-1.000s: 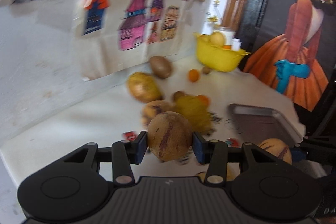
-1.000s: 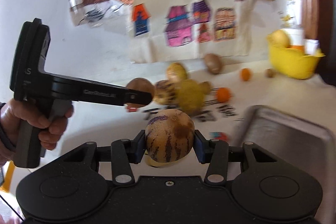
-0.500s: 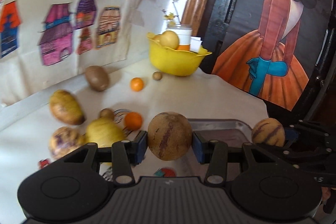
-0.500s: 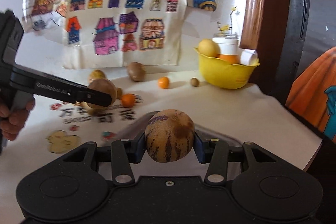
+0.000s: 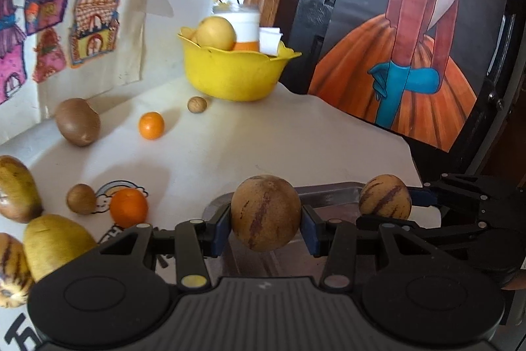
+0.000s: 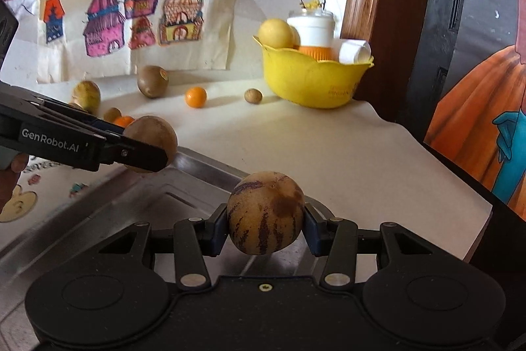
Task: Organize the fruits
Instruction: 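Carry both fruits onto the metal tray and open both tools to release them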
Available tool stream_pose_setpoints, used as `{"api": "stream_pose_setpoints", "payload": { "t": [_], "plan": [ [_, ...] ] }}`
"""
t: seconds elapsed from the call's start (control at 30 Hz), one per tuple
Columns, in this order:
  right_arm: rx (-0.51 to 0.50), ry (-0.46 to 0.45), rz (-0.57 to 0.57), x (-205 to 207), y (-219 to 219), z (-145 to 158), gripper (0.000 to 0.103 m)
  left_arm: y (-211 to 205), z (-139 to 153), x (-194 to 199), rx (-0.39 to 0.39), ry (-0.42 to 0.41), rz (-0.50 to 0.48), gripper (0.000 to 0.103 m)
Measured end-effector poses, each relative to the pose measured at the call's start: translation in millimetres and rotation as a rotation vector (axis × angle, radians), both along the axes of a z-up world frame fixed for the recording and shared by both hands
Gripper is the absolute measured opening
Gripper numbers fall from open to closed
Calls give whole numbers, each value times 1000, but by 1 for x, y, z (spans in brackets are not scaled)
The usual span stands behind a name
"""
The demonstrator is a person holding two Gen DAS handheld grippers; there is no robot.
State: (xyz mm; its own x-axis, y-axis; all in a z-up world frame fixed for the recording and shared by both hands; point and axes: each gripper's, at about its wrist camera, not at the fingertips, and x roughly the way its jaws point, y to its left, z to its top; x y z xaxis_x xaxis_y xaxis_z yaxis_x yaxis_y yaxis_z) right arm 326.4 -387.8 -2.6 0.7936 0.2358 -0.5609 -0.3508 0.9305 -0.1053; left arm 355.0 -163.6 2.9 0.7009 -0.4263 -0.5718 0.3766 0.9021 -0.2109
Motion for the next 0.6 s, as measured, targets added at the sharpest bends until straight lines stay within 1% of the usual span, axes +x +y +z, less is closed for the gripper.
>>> {"api": "stream_pose_setpoints", "payload": {
  "t": [0.3, 0.6],
  "plan": [
    [-33, 2, -8, 12, 1, -11, 49, -10, -13, 8, 22, 27, 8, 50],
    [-22, 7, -20, 15, 0, -18, 49, -11, -19, 10, 27, 43, 9, 50]
  ]
}}
